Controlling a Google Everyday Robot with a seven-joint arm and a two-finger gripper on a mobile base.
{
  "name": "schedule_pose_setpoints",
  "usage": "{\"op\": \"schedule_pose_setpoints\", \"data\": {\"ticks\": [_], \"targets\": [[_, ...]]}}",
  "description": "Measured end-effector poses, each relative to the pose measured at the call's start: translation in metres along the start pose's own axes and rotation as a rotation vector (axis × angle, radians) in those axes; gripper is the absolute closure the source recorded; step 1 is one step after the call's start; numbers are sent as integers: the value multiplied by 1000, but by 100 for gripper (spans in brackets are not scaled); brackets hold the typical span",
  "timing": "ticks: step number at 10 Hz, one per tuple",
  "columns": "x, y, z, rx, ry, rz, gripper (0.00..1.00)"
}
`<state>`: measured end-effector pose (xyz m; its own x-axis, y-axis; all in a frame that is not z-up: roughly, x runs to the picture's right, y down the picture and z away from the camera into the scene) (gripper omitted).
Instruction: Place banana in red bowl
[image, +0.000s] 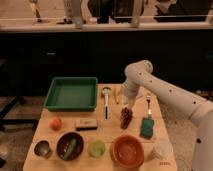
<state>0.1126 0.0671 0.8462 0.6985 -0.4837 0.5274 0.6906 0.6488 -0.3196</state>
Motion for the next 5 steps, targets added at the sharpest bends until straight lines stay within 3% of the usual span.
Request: {"op": "schedule_pose_setpoints", "data": {"ticks": [1,5], "targets": [[0,-12,2,5,-6,1,31],[1,-11,3,-2,-7,8,31]]}}
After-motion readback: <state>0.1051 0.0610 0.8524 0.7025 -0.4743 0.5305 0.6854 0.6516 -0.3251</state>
